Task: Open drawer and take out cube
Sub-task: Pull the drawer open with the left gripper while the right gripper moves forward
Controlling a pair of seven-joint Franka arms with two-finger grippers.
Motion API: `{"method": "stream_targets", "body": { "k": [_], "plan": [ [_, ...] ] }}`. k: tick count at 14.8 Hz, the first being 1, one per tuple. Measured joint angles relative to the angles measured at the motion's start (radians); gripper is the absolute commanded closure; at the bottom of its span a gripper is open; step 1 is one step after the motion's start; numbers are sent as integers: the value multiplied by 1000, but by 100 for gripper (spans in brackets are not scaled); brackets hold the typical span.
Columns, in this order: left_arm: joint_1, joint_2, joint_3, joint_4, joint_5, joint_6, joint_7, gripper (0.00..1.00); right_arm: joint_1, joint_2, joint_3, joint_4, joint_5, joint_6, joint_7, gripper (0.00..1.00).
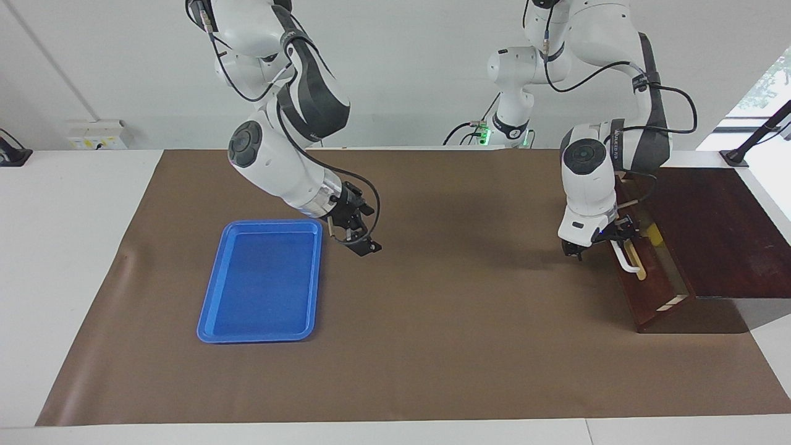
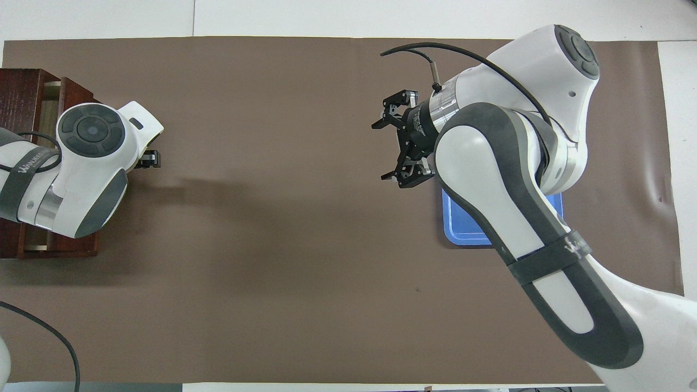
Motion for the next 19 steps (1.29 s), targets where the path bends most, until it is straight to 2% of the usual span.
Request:
{"method": "stream_targets", "body": {
  "k": [2,9,14,19],
  "plan": [
    [-12,13,-17,25,-48,-17,-36,0,3,-1,-1,-17,0,26,0,0],
    [-24,44,-79,70,-84,-48,-136,0,-1,-9,-2,-51,25,63,0,0],
    [-48,77,-107,142,-200,-74,-164,0,-4,-11,-3,-52,27,63,0,0],
    [-63,86,-140,166,-258,-81,-221,0,-34,-11,-6,-51,117,58,-35,1]
  ]
}}
